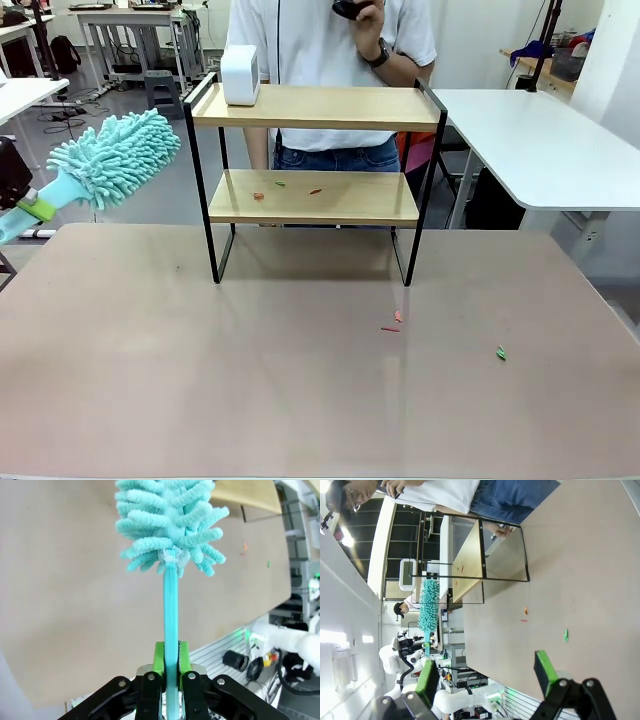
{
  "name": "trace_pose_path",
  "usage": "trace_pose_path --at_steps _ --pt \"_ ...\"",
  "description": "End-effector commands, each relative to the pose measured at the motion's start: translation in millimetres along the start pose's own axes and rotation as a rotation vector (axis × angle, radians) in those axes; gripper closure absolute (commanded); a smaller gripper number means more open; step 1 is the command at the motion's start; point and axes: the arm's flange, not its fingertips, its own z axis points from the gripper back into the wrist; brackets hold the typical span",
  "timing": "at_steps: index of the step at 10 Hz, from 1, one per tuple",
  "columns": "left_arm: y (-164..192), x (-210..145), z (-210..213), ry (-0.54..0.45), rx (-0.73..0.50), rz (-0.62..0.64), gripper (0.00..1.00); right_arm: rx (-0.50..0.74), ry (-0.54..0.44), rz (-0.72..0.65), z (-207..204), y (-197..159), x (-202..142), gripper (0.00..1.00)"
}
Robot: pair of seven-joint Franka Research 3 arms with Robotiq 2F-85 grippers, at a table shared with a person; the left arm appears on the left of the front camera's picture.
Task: Clean the shelf.
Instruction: Clean the remaining tier of the Shelf with the Duster once objects are removed.
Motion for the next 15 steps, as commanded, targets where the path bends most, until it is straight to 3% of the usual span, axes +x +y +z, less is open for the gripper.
trace_pose_path --at_steps 1,4,6,8,10,11,15 --pt "-11.8 -60.6 15.5 0.067 0.002 -0.059 0.88 0.022 -0.014 0.027 -1.6 0.3 1.1 0.0" --pt "-18.8 -179.8 24.9 0.133 0.151 -0.153 0.88 0.022 -0.014 0.027 -1.6 0.3 1.1 0.0" --pt "-35.9 -201.7 10.1 0.2 0.113 -0.313 0.88 0.022 -0.014 0.027 -1.6 0.3 1.1 0.0" --pt "-58.9 -182.6 -15.9 0.274 0.043 -0.427 0.88 0.022 -0.014 0.027 -1.6 0.3 1.1 0.0" --pt "-82.2 -149.2 -47.8 0.299 0.014 -0.452 0.88 0.022 -0.014 0.027 -1.6 0.3 1.1 0.0" --pt "-94.5 -132.6 -59.3 0.206 -0.033 -0.408 0.88 0.022 -0.014 0.027 -1.6 0.3 1.1 0.0" --pt "-113.7 -83.9 -108.1 0.115 -0.047 -0.256 0.88 0.022 -0.014 0.027 -1.6 0.3 1.1 0.0"
